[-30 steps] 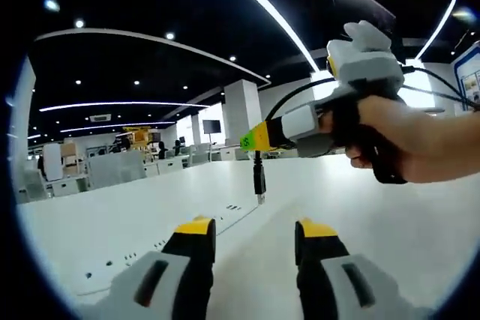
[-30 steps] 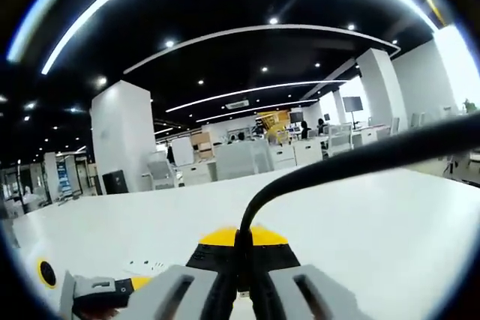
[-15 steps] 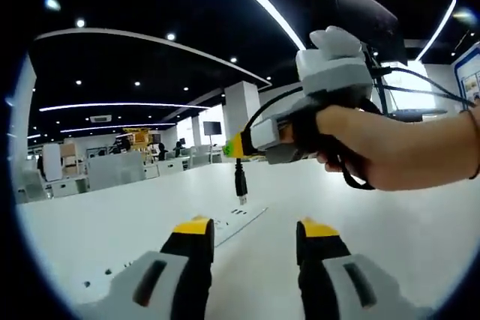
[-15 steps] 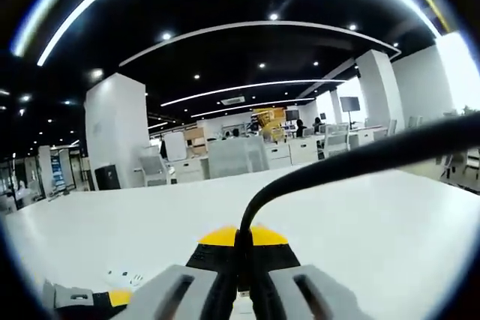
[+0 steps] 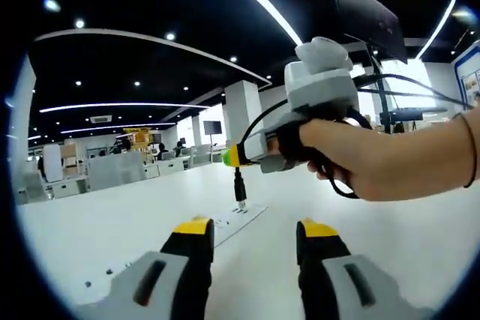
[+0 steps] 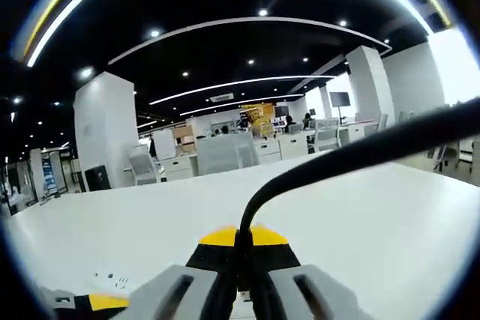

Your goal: Find the data cable on the table. Grasp the USB connector end of the cable and insert it into the USB port on the table

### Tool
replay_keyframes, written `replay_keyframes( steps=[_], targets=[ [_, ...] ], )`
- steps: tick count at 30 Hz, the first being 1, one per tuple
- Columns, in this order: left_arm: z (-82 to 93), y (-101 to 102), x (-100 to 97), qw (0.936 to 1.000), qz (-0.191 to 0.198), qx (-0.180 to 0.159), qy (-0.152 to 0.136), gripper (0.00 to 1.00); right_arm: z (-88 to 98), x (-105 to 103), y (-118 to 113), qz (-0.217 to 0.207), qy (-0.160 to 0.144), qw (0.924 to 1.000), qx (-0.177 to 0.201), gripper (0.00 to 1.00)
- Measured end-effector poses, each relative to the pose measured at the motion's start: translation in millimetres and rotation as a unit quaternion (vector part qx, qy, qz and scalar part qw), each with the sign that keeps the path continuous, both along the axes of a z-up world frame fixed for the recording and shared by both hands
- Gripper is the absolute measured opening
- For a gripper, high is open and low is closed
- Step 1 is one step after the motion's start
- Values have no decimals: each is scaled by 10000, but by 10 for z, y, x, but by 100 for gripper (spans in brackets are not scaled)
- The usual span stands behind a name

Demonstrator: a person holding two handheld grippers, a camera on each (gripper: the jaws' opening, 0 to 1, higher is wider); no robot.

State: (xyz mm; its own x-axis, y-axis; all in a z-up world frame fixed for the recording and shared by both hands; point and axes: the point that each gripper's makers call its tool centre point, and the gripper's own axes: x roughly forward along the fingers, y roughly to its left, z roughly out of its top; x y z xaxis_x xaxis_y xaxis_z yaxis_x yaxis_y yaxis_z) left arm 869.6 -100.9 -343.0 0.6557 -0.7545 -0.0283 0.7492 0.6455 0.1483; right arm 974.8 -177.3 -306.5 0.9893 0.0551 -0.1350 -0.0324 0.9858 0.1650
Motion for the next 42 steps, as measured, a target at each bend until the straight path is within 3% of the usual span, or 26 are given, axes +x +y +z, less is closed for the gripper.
replay_keyframes(
  steps=[9, 14, 42],
  targets=[
    [7, 1, 28, 10000, 24, 4, 10, 45, -35, 60, 8, 9, 69, 10000, 47, 5],
    [16, 3, 40, 10000, 36, -7, 8, 45, -47, 47, 39, 17, 62, 9998, -187, 5],
    [18, 32, 77, 9999, 100, 34, 17, 45, -138, 65, 73, 212, 168, 9981, -557, 5]
  ],
)
